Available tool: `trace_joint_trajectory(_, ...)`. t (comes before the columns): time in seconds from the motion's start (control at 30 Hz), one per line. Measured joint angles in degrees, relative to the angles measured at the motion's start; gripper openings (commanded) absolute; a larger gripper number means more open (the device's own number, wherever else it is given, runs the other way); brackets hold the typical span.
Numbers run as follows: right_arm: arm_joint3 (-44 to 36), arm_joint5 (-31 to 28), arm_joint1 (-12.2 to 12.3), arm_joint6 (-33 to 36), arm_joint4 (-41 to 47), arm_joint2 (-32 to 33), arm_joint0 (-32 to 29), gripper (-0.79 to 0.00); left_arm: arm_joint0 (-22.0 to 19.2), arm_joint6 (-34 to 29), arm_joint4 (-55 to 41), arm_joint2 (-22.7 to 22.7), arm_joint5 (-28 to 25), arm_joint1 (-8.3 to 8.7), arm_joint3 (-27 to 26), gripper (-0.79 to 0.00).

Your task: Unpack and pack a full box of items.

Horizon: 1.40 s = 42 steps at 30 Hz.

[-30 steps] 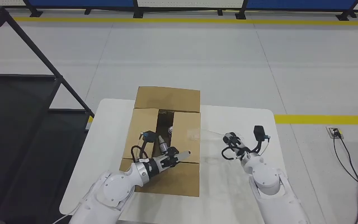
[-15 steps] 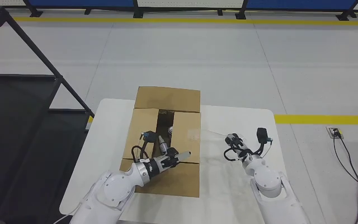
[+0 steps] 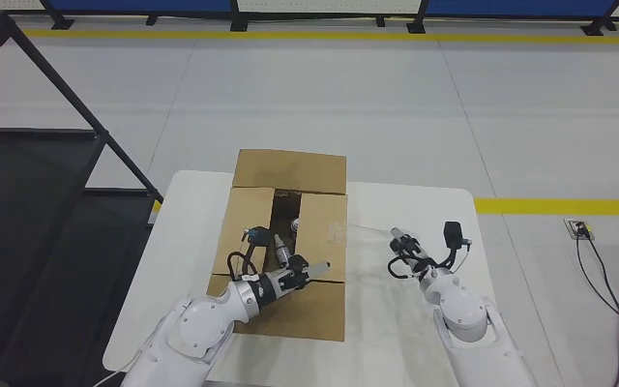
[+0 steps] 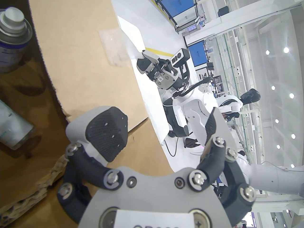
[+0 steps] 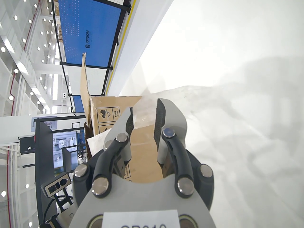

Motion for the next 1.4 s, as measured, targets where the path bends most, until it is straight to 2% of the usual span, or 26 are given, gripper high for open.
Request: trace_joint_trajectory(1.4,-2.1,-0.2,0.9,-3.4,4.6,3.2,-3.7,-0.413,0.1,-0.4,1.0,0.0,-0.2,-0.58,0.1,0.000)
